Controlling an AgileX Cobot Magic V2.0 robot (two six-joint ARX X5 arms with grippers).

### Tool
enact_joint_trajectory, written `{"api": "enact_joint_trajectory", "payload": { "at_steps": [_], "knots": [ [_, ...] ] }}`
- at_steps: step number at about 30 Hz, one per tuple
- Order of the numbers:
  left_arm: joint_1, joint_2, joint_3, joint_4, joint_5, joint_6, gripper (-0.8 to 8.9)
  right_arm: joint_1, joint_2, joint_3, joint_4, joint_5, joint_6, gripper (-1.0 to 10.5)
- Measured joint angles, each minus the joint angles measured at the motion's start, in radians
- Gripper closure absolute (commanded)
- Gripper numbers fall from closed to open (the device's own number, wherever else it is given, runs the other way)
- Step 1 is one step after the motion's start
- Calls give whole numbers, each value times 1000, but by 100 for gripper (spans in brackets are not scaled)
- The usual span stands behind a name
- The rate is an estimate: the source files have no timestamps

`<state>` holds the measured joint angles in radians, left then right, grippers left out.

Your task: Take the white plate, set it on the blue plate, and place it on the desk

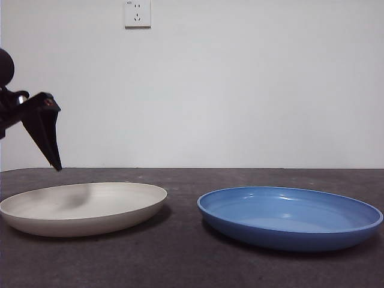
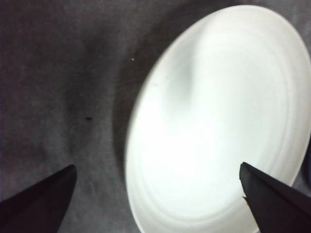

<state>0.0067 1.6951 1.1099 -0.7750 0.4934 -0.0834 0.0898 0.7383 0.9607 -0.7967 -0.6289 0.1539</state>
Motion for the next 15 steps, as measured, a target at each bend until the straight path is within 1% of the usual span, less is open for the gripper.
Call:
{"api": "enact_joint_trajectory", "payload": {
  "at_steps": [5,8,9,15],
  "knots": [
    [0,30,0,10,0,0,250,0,0,0,0,0,0,334],
    [0,30,0,14,0,1,399,0,0,0,0,0,0,334],
    [0,30,0,14,0,1,429,0,0,0,0,0,0,334],
    [0,30,0,12,0,1,536,0,0,0,0,1,0,334]
  ]
}}
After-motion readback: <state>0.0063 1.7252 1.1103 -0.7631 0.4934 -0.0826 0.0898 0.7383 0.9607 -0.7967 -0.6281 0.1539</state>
